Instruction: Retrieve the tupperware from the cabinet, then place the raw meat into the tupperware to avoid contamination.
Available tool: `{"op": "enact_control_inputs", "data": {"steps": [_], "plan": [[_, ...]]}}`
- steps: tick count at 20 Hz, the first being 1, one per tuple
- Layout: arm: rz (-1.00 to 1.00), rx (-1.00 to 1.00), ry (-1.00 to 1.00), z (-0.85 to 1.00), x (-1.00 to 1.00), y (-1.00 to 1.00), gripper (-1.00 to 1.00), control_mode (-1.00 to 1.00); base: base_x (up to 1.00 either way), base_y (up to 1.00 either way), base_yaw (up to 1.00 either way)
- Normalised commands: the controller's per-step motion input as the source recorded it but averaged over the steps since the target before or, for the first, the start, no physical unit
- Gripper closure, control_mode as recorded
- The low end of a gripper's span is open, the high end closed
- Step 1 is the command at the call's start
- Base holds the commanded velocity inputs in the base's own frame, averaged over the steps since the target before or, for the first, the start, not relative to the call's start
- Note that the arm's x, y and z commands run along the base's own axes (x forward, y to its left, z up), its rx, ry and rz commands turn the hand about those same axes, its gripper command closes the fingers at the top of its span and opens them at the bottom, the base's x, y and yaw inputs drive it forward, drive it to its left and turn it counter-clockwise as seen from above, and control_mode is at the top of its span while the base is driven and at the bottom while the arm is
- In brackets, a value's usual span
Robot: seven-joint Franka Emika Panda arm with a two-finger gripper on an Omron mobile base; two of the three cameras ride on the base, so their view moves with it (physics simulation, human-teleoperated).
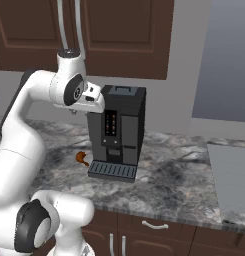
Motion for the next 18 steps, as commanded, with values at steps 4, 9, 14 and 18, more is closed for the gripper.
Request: {"op": "enact_control_inputs", "data": {"steps": [4, 9, 14, 18], "plan": [[0.0, 0.01, -0.05, 0.0, -0.07, -0.03, -1.0, -1.0, 0.0, 0.0, 0.0], [0.01, 0.01, -0.22, 0.16, -0.17, -0.08, -1.0, -1.0, 0.0, 0.0, 0.0], [0.0, 0.0, -0.27, 0.28, -0.06, -0.04, -1.0, -1.0, 0.0, 0.0, 0.0], [0.0, 0.0, -0.24, 0.35, 0.0, 0.0, -1.0, -1.0, 0.0, 0.0, 0.0]]}}
